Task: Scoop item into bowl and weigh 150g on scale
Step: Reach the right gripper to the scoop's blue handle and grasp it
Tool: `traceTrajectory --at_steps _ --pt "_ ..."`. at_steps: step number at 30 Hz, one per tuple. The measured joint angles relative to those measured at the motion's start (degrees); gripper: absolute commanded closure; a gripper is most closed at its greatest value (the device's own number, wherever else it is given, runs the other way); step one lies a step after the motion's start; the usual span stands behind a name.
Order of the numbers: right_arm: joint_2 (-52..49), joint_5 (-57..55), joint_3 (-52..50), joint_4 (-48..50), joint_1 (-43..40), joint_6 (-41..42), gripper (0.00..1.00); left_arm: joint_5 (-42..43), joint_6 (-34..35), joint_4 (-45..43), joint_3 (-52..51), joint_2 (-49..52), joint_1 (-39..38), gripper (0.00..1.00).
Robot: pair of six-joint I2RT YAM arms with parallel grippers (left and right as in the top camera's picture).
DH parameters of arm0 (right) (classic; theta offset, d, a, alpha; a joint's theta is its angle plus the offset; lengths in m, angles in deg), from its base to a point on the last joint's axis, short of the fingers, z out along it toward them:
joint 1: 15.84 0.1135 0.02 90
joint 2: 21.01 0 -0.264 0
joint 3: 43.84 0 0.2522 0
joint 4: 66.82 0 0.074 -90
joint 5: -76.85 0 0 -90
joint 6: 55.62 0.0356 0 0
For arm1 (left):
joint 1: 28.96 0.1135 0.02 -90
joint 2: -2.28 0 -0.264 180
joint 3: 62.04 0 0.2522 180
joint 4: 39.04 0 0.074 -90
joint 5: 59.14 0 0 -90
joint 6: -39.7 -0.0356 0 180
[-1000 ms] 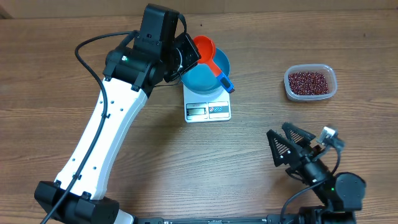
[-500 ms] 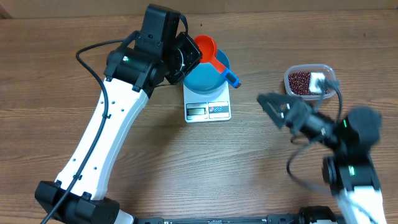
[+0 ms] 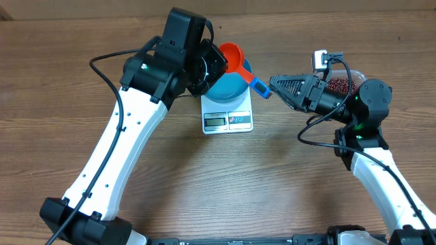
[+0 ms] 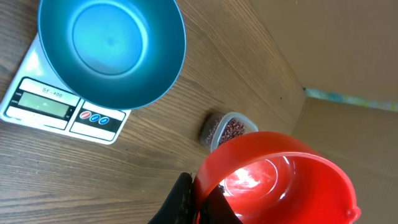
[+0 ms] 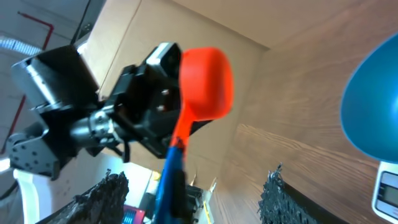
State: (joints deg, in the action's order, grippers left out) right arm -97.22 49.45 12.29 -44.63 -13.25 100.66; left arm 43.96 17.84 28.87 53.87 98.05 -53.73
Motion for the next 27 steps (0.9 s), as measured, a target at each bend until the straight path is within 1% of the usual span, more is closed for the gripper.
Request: traceTrajectory --at_steps 3,10,13,15,18,23,27 --pt "0.5 -0.4 0.0 0.3 0.2 0.3 0.34 0.0 1.0 0.1 0.0 0.0 0.0 0.96" --pt "0.7 -3.6 0.0 -1.1 2.0 -0.6 0.34 0.0 2.6 0.1 0.0 0.0 0.0 0.96" --pt "1.6 -5.1 0.7 -8.1 3.0 -2.6 0.33 0.0 2.9 0.1 0.0 0.0 0.0 0.96" --pt "2.4 -6.3 2.0 -16.1 3.2 -5.4 0.33 -0.3 3.0 0.1 0.0 0.0 0.0 0.96" --pt "4.2 -8.1 5.2 -25.9 3.2 -9.9 0.28 -0.6 3.1 0.1 0.0 0.0 0.0 0.96" --pt "7.5 -9.7 12.7 -34.5 3.2 -17.0 0.29 -0.7 3.6 -0.1 0.0 0.0 0.0 0.96" --pt "9.2 -9.6 17.1 -36.5 3.2 -20.5 0.30 -0.7 3.8 -0.2 0.0 0.0 0.0 0.96"
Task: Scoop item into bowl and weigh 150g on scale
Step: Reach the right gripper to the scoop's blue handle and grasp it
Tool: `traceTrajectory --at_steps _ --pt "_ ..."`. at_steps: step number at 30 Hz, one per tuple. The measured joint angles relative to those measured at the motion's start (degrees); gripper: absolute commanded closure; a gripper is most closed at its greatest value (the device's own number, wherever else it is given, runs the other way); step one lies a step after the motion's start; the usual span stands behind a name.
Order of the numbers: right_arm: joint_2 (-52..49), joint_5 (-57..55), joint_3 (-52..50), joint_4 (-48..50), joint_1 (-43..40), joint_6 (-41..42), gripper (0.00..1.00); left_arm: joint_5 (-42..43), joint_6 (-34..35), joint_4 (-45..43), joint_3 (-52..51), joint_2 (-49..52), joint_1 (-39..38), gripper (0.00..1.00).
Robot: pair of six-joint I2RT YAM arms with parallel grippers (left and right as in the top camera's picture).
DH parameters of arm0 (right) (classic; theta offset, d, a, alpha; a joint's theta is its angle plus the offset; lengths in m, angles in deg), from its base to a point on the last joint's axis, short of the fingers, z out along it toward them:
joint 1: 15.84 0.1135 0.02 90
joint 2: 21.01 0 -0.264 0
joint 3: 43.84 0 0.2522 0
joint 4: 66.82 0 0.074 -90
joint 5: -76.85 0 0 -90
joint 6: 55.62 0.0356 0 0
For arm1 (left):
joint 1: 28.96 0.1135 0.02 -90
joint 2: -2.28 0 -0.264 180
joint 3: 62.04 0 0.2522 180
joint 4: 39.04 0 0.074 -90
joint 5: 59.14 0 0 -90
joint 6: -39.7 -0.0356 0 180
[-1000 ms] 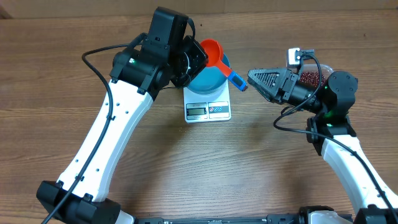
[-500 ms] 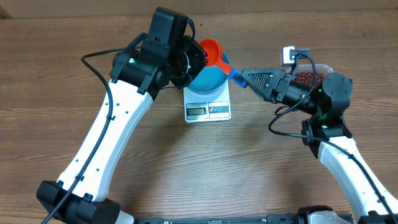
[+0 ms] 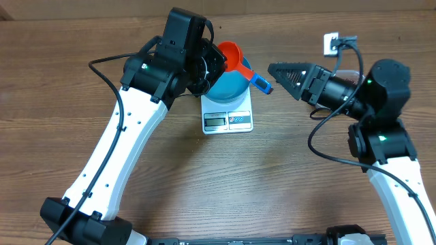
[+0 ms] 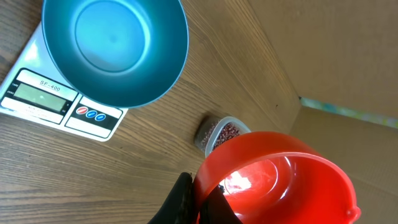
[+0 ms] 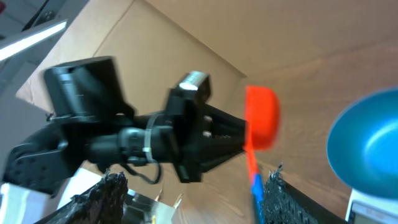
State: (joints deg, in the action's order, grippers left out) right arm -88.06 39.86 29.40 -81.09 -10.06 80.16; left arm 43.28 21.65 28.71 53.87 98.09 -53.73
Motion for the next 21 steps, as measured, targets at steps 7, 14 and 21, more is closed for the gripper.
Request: traceTrajectory --at_steps 7,14,21 --pt "-0.1 -1.9 0.5 -6.4 2.2 -4.2 0.32 2.3 1.7 0.0 0.0 0.0 0.0 0.96" --pt "-0.2 -5.4 0.5 -7.2 4.7 -6.8 0.32 4.0 3.3 0.0 0.0 0.0 0.0 0.96" --pt "-0.8 -9.8 0.5 -8.1 7.8 -7.6 0.43 4.9 4.2 0.0 0.0 0.0 0.0 0.95"
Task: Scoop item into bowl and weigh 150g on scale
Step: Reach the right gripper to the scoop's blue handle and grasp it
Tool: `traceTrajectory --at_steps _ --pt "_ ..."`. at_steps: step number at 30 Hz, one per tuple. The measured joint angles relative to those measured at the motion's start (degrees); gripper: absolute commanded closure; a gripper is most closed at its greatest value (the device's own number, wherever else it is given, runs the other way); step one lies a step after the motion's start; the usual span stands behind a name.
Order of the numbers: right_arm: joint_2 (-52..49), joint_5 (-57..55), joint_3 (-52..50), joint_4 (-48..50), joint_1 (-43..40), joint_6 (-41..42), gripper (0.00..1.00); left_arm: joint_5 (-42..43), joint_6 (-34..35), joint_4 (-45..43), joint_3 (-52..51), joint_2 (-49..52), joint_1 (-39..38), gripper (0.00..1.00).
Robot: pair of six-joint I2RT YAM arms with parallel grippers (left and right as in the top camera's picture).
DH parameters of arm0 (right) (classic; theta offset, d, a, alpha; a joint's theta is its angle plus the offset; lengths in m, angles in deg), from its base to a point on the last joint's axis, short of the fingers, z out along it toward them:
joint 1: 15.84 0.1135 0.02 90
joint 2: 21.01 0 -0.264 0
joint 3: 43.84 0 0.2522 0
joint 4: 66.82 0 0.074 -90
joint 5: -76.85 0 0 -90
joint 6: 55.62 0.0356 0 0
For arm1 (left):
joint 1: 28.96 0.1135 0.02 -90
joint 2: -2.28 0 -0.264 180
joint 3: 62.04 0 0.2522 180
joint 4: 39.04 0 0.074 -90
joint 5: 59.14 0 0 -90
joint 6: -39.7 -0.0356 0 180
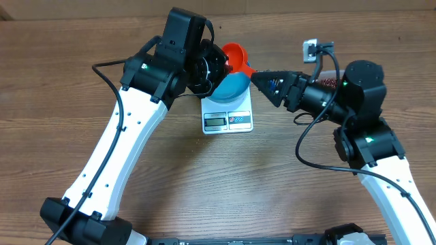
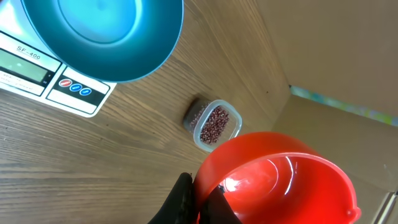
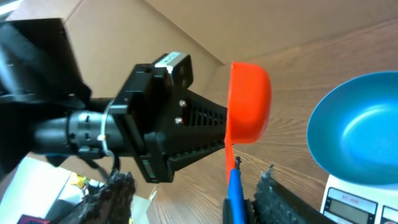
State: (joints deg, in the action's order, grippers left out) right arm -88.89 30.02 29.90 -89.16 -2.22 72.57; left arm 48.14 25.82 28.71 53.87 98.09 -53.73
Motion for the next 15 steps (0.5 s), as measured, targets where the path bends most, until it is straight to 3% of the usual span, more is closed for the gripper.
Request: traceTrajectory --at_steps 8,15 --pt "-0.3 -3.0 0.0 -0.1 1.1 -0.4 0.66 0.8 0.1 0.0 0.0 0.0 0.0 0.96" --pt "-0.3 -4.0 0.0 -1.0 1.1 -0.6 0.76 1.4 0.1 0.0 0.0 0.0 0.0 0.96"
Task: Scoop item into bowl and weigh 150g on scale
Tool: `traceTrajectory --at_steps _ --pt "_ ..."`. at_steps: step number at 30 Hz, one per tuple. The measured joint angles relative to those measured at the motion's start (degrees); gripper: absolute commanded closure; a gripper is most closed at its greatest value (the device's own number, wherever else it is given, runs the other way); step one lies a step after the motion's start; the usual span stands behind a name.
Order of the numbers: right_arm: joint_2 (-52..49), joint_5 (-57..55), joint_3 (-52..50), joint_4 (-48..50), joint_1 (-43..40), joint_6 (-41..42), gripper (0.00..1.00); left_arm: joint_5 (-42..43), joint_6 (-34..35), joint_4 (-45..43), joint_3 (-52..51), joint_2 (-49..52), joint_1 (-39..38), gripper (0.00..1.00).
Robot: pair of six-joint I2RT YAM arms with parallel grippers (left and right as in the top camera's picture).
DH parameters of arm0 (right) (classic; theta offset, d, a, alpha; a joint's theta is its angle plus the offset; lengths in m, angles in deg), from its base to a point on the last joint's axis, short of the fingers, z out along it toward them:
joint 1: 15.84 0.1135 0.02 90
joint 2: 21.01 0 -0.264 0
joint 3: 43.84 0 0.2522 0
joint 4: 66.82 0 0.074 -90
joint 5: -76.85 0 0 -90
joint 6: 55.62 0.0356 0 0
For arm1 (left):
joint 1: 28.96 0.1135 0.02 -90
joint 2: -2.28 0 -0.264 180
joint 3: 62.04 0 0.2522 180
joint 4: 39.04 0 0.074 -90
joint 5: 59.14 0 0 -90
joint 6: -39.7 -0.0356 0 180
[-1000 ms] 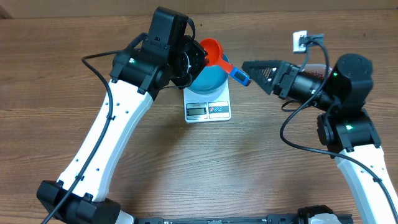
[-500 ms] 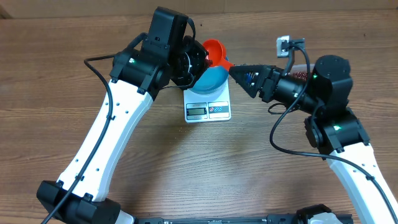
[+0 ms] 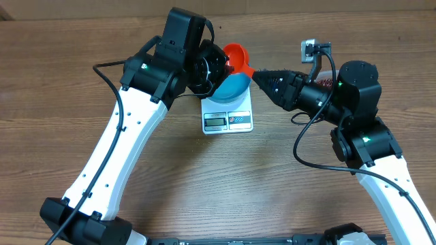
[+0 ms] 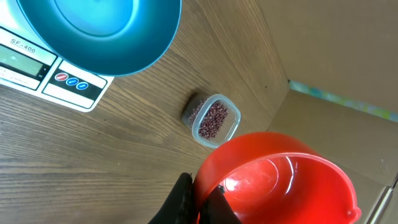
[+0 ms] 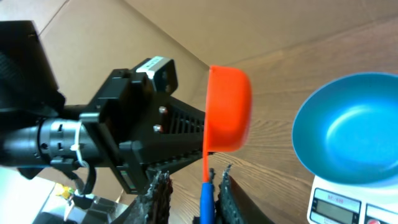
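Observation:
The red scoop (image 3: 236,54) hangs in the air above the back rim of the blue bowl (image 3: 228,87), which sits on the white scale (image 3: 228,120). My left gripper (image 4: 200,200) is shut on the scoop's rim (image 4: 280,180). The scoop's blue handle (image 5: 206,200) points toward my right gripper (image 5: 194,186). It lies between the narrowed jaws, against the right finger (image 5: 225,186), with a gap to the left one. A small tub of red beans (image 4: 211,118) stands on the table behind the scale.
The scale's display and buttons (image 4: 37,65) face the front of the table. A cardboard wall (image 4: 336,50) closes off the back, behind the tub. In the overhead view my right arm (image 3: 354,102) covers the tub.
My right gripper's jaws have narrowed from wide apart to close around the scoop's blue handle, and it has moved slightly toward the scoop. The left gripper keeps hold of the rim.
My left gripper held the red scoop over the bowl throughout. My right gripper was open near the handle's end, then drawn back to the right. Then it was back with the handle between its wide jaws, and now they stand close around it.

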State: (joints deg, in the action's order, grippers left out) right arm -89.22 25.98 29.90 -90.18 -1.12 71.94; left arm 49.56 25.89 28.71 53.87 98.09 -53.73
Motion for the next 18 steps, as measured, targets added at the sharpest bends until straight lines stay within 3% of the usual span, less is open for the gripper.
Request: traceTrajectory --at_steps 3,11,14,18 --pt "0.0 -0.4 0.0 -0.7 0.0 -0.1 0.77 0.1 0.0 0.0 0.0 0.0 0.0 0.96" --pt "0.0 -1.3 0.0 -1.2 0.0 0.0 0.96 0.4 0.0 0.0 0.0 0.0 0.0 0.91" --pt "0.0 -1.7 0.0 -1.2 0.0 0.0 0.96 0.5 0.2 0.0 0.0 0.0 0.0 0.76" --pt "0.0 -2.1 0.0 -2.0 0.0 0.0 0.96 0.7 -0.1 0.0 0.0 0.0 0.0 0.41"
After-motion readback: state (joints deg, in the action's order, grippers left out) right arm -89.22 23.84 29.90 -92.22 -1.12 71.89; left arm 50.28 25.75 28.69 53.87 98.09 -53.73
